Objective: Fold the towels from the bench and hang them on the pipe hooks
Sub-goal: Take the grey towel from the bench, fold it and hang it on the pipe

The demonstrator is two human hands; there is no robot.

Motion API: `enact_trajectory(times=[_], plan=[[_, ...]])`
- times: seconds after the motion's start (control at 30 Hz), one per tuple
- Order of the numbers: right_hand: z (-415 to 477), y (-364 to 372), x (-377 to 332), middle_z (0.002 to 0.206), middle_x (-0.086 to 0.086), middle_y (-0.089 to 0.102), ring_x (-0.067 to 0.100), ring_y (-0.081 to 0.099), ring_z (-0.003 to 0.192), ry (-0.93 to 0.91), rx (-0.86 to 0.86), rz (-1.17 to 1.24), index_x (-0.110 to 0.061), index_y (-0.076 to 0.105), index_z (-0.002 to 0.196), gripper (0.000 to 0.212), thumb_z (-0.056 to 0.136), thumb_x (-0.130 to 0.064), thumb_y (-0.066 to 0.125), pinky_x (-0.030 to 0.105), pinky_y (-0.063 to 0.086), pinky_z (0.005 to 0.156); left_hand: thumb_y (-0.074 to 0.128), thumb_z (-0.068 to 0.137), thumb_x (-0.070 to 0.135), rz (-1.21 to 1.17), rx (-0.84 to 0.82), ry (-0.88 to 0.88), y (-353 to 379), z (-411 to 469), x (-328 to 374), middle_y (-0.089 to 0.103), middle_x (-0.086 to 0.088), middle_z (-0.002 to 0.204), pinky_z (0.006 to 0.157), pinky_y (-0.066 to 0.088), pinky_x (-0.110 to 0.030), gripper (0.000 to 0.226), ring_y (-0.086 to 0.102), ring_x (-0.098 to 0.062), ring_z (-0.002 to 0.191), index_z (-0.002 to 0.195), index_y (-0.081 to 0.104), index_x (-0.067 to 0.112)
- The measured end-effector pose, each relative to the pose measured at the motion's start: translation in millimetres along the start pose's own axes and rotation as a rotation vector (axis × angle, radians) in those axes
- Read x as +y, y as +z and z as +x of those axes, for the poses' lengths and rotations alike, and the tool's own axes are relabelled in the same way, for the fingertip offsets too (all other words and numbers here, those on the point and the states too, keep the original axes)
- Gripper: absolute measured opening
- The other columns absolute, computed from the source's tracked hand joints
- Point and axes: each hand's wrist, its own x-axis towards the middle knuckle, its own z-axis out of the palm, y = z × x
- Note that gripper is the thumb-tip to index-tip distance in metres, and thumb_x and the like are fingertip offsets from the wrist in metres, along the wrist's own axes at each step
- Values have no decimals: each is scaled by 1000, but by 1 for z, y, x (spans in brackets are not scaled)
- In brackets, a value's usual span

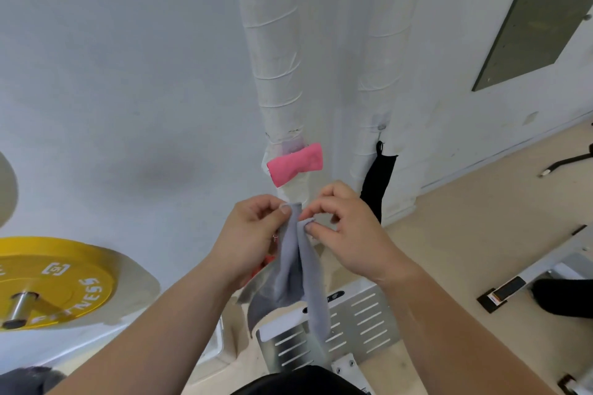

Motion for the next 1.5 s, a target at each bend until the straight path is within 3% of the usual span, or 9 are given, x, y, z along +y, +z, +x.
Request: enact_trajectory(times=[0.23,0.4,0.5,0.7,0.93,1.07,1.17,1.3,1.5], plan=[[3,-1,10,105,-11,62,6,56,108,-28,-54,12,-25,70,82,14,83,-14,80,11,37,91,68,96,19,153,-64,17,-4,-2,-9,69,-23,73,56,47,-38,19,55,-27,59,82,77,10],[1,-2,8,84,-17,68,1,62,88,2,-142,24,-27,71,81,14,84,-16,79,11,41,78,69,93,18,305,71,46,-14,9,-22,73,-17,73,62,54,-44,20,62,-22,60,75,78,18],[5,1,6,80,-16,72,1,64,82,-15,-162,18,-26,75,81,12,81,-17,82,10,42,74,71,92,20,279,-28,35,-10,8,-20,73,-25,80,66,57,-51,16,65,-35,65,80,80,16],[12,-4,2,77,-6,70,8,63,78,-71,-43,0,-22,70,77,17,75,-19,87,12,41,69,68,95,14,156,-160,-6,-8,4,-7,70,-34,89,69,51,-38,16,64,-30,72,87,80,7],[18,-8,3,71,-4,62,14,56,71,-132,-33,-62,-16,54,75,31,74,-20,85,38,47,70,72,84,26,167,-183,38,-9,4,0,75,-26,92,82,53,-64,18,66,-55,91,90,80,11],[20,-5,12,75,-6,64,12,60,77,-114,-41,-54,-21,56,84,32,76,-28,86,29,48,75,77,84,17,178,-139,36,-10,10,-6,77,-20,87,82,56,-54,6,70,-46,83,85,81,13],[17,-5,31,77,-10,64,7,59,85,-56,-114,-100,-28,64,93,27,77,-30,85,27,47,77,68,93,3,191,-64,62,-12,18,-12,76,-9,76,71,52,-35,14,65,-19,70,84,77,8],[18,-10,58,74,-12,52,8,45,81,-165,-161,-294,-21,65,74,23,82,-40,76,24,34,72,64,96,6,244,32,129,-24,29,-12,73,-3,78,71,52,-30,15,63,-10,71,86,75,9],[32,-46,50,122,-5,52,11,46,117,-88,-194,-402,-29,61,76,22,88,-42,73,24,34,97,63,96,4,273,46,191,-48,43,-2,71,0,77,71,49,-25,16,61,-9,72,86,73,12]])
